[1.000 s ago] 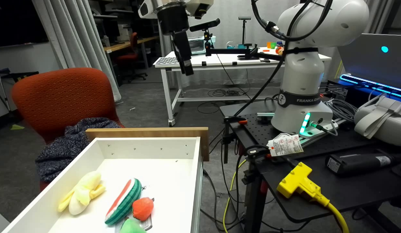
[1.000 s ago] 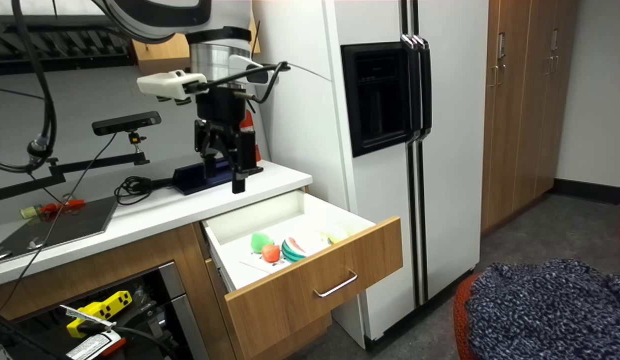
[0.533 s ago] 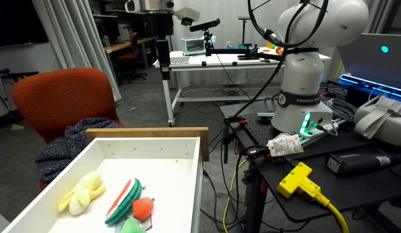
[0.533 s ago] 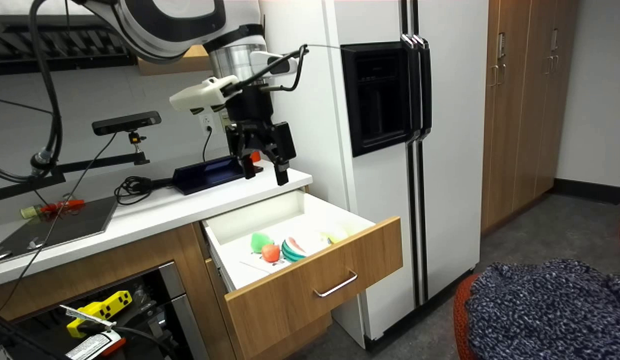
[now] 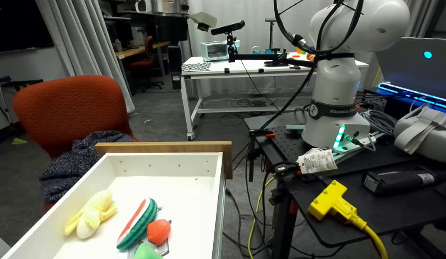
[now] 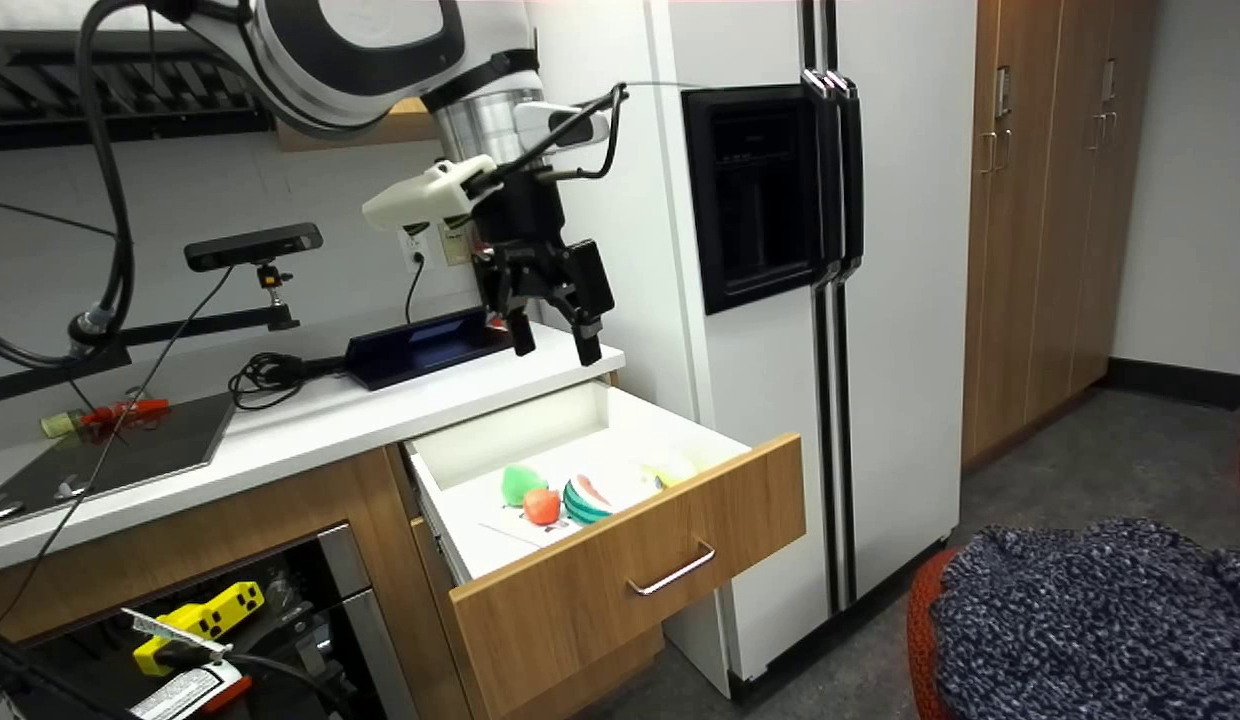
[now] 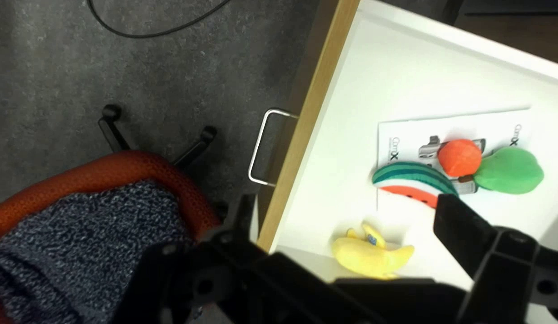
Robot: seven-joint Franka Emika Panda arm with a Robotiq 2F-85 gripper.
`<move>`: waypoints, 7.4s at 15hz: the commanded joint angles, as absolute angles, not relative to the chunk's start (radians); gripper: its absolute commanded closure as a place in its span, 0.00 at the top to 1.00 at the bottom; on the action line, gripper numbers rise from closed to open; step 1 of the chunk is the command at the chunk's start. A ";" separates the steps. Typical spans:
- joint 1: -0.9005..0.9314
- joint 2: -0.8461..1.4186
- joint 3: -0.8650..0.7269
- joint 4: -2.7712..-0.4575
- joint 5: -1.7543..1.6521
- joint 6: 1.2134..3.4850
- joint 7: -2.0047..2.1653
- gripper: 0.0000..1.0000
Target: Close the open drawer
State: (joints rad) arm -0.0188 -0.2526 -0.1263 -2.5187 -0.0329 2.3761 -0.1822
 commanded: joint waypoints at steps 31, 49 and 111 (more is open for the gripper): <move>-0.159 0.407 -0.142 -2.083 -0.082 2.550 -0.164 1.00; -0.244 0.674 -0.007 -1.856 -0.014 2.431 -0.322 0.33; -0.071 1.115 0.484 -1.223 0.421 2.039 -0.770 0.00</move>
State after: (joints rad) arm -0.0824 1.1121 0.4781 -1.2585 0.3817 2.0552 -0.7319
